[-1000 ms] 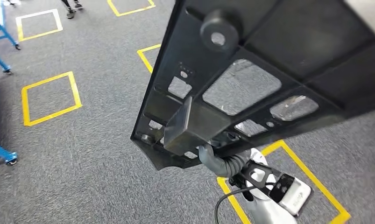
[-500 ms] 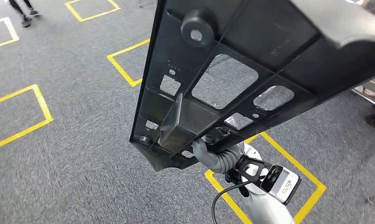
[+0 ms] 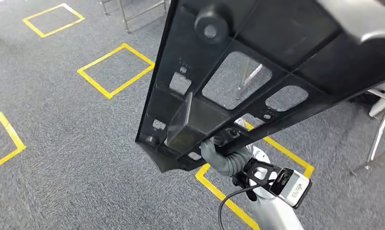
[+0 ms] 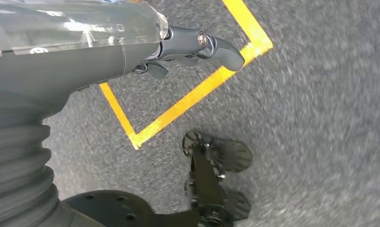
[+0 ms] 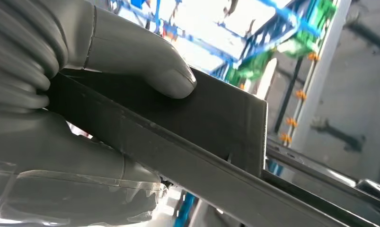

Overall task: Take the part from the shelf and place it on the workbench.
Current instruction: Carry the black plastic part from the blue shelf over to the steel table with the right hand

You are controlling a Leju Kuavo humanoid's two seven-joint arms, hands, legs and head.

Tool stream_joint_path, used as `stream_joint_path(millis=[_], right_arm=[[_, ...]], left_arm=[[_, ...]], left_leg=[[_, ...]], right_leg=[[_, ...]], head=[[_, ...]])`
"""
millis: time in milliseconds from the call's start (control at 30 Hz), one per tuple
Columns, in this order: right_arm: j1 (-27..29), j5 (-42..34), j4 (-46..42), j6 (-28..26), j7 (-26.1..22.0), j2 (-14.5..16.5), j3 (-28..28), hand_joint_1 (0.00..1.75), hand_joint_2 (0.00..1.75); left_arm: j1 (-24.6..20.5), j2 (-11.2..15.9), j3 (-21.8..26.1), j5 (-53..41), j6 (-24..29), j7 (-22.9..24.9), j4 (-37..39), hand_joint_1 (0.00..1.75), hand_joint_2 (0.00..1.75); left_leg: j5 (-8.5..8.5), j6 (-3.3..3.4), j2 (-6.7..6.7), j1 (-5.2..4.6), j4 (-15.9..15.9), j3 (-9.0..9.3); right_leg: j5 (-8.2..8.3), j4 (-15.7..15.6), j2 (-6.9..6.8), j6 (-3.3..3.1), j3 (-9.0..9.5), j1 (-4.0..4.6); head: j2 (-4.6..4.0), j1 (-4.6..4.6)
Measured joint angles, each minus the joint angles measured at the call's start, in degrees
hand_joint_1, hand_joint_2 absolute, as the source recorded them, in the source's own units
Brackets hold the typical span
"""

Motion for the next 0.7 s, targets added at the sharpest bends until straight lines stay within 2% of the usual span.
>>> stream_joint_path(millis=[67,100,133,167,200,233,267,300,333,367,400,467,500,533,567,600,633,700], right_arm=[[0.3,0.0,0.0,0.0,0.0,0.0,-0.2,1.75,1.75],[0.5,0.0,0.0,0.1,0.0,0.0,-0.2,1.75,1.75],[0.7,0.0,0.0,0.1,0.0,0.0,-0.3,1.75,1.75],[0.7,0.0,0.0,0.1,0.0,0.0,-0.3,1.75,1.75],[0.8,0.0,0.0,0.1,0.0,0.0,-0.3,1.75,1.75],[0.8,0.0,0.0,0.1,0.0,0.0,-0.3,1.75,1.75],[0.8,0.1,0.0,0.1,0.0,0.0,-0.4,1.75,1.75],[1.0,0.2,-0.1,0.1,0.0,0.1,-0.4,1.75,1.75],[1.2,0.3,-0.1,0.1,0.1,0.1,-0.6,1.75,1.75],[1.4,0.4,-0.2,0.1,0.1,0.1,-0.7,1.75,1.75],[1.6,0.4,-0.3,0.1,0.1,0.1,-0.9,1.75,1.75],[1.7,0.4,-0.5,0.1,0.1,0.0,-1.4,1.75,1.75],[1.7,0.4,-0.6,0.1,0.0,0.0,-1.5,1.75,1.75],[1.8,0.4,-0.6,0.1,0.0,0.0,-1.6,1.75,1.75],[1.9,0.4,-0.6,0.1,0.0,0.0,-1.7,1.75,1.75],[2.2,0.4,-0.6,0.1,0.0,0.0,-1.8,1.75,1.75],[2.3,0.4,-0.6,0.1,0.0,0.0,-1.8,1.75,1.75],[2.5,0.5,-0.7,0.0,0.0,0.0,-2.0,1.75,1.75]], left_arm=[[0.3,-0.1,0.0,-0.1,-0.1,0.0,0.0,0.0,1.75],[0.4,-0.1,0.0,-0.1,-0.1,0.0,0.0,0.0,1.75],[0.4,-0.1,0.0,-0.1,-0.1,0.0,0.0,0.0,1.75],[0.4,-0.1,0.0,-0.1,-0.1,0.0,0.0,0.0,1.75],[0.4,-0.1,0.0,-0.1,-0.1,0.0,0.0,0.0,1.75],[0.4,-0.1,0.0,-0.2,-0.1,0.0,0.0,0.0,1.75],[0.4,-0.1,0.0,-0.3,-0.1,0.0,0.0,0.0,1.75],[0.4,-0.1,0.0,-0.3,-0.2,0.0,0.0,0.0,1.75],[0.5,-0.1,0.0,-0.4,-0.2,0.0,0.0,0.0,1.75],[0.5,-0.1,-0.1,-0.5,-0.2,0.0,0.0,0.0,1.75],[0.4,-0.2,-0.1,-0.5,-0.2,0.0,0.0,0.0,1.75],[0.3,-0.4,-0.1,-0.5,-0.2,0.0,0.0,0.0,1.75],[0.3,-0.4,-0.1,-0.5,-0.2,0.0,0.0,0.0,1.75],[0.4,-0.4,-0.1,-0.5,-0.1,0.0,0.0,0.0,1.75],[0.5,-0.4,-0.1,-0.5,0.0,0.0,0.0,0.0,1.75],[0.6,-0.4,-0.1,-0.5,0.0,0.0,0.0,0.0,1.75],[0.6,-0.4,-0.1,-0.5,0.0,0.0,0.0,0.0,1.75],[0.5,-0.4,-0.1,-0.6,0.0,0.0,0.0,0.0,1.75]], left_leg=[[-2.98,-0.29,-1.07,0.05,7.6,-3.8],[-3.05,-0.37,-1.18,0.06,9.5,-4.89],[-1.93,-0.39,-1.24,0.09,9.0,-4.94],[0.16,-0.37,-1.46,0.16,6.2,-3.91],[2.49,-0.32,-2.33,0.3,2.2,-2.28],[4.08,-0.24,-3.9,0.49,-1.6,-0.69],[4.96,-0.1,-5.31,0.64,-4.3,0.47],[5.08,0.12,-6.39,0.69,-5.6,1.03],[4.83,0.4,-6.7,0.63,-5.9,1.16],[4.9,0.76,-6.11,0.67,-6.0,1.22],[5.04,1.15,-5.42,0.71,-6.3,1.31],[5.35,2.02,-3.9,0.82,-6.8,1.55],[5.39,2.33,-3.06,0.68,-6.9,1.63],[5.35,2.56,-2.25,0.53,-7.0,1.64],[5.3,2.61,-1.44,0.43,-7.0,1.64],[5.22,2.63,-0.61,0.36,-7.0,1.66],[5.13,2.59,0.15,0.35,-6.9,1.72],[4.94,2.42,1.32,0.35,-6.9,1.97]], right_leg=[[0.02,0.1,1.4,-0.18,-0.03,0.01],[0.01,0.1,2.18,-0.19,-0.02,0.03],[-0.02,0.2,2.99,-0.15,0.02,0.01],[-0.08,0.4,3.79,-0.05,0.07,-0.04],[-0.19,0.6,4.55,0.11,0.07,-0.11],[-0.31,0.8,5.27,0.38,-0.08,-0.12],[-0.36,1.1,5.97,0.7,-0.36,-0.16],[-0.32,1.3,6.63,1.08,-0.7,-0.24],[-0.19,1.4,7.29,1.47,-1.01,-0.33],[-0.02,1.3,7.97,1.87,-1.23,-0.4],[-0.07,1.4,7.85,2.2,-1.34,-0.39],[-1.8,4.1,5.15,2.73,-2.62,-0.18],[-3.51,7.2,3.19,2.92,-4.08,-0.2],[-5.37,11.1,1.78,3.11,-5.99,-0.27],[-6.73,14.8,1.18,3.27,-7.8,-0.41],[-7.27,17.1,0.86,3.41,-9.03,-0.55],[-6.68,17.3,0.64,3.49,-9.1,-0.66],[-3.72,12.7,0.09,3.46,-6.73,-0.8]], head=[[0.0,0.0],[0.0,0.0],[0.0,0.0],[0.0,0.01],[0.0,0.01],[0.0,0.01],[0.0,0.0],[0.0,0.0],[0.0,0.0],[0.0,-0.01],[0.0,0.0],[0.0,0.0],[0.0,0.01],[0.0,0.01],[0.0,0.01],[0.0,0.01],[0.0,0.01],[0.0,0.01]])
